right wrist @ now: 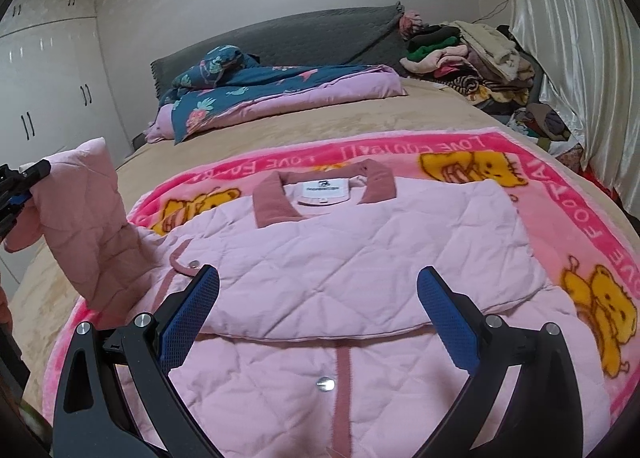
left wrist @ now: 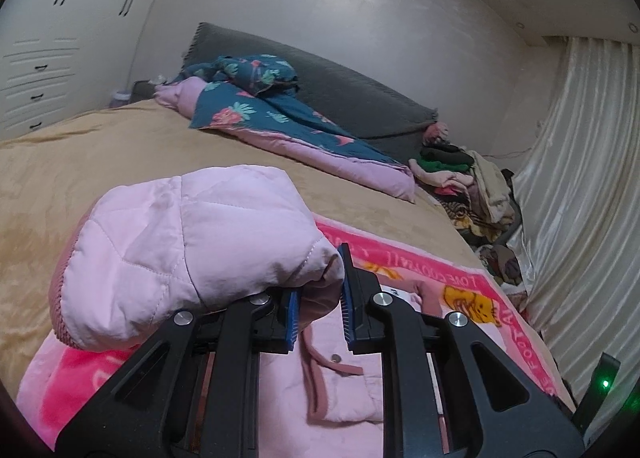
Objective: Fold large clothes
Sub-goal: 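Carry the held sleeve over the jacket body with the left gripper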
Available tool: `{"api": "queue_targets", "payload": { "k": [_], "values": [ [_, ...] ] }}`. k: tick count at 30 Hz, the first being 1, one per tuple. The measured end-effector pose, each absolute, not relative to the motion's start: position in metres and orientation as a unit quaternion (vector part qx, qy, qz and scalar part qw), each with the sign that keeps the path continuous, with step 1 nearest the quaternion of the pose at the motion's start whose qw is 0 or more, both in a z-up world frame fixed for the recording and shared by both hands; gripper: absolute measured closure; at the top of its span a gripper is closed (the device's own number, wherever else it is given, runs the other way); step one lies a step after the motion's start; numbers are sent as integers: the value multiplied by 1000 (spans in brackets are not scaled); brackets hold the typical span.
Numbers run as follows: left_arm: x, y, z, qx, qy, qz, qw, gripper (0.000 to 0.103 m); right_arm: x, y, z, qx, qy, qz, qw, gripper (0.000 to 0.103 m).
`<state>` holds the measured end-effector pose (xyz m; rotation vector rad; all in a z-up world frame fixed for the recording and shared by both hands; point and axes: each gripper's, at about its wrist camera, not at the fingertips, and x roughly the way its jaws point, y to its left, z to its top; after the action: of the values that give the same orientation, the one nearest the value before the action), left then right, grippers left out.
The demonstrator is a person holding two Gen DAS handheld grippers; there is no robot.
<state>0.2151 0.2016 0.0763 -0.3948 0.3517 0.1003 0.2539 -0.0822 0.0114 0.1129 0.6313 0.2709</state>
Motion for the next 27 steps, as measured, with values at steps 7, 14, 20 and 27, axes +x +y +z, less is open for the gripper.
{"api": "queue_targets", "payload": {
  "k": [7,14,20,27],
  "values": [
    [221,170,76,-169,171,4,971,94,254,-103,12,64,305,118,943,4],
    [229,134,73,-141,175,-61,972,93,255,-126,10,69,303,98,945,4],
    [236,107,63,-123,192,-102,968,93,256,-147,8,77,303,79,947,4],
    [245,85,46,-104,218,-135,961,93,257,-167,2,84,304,59,947,4]
  ]
}}
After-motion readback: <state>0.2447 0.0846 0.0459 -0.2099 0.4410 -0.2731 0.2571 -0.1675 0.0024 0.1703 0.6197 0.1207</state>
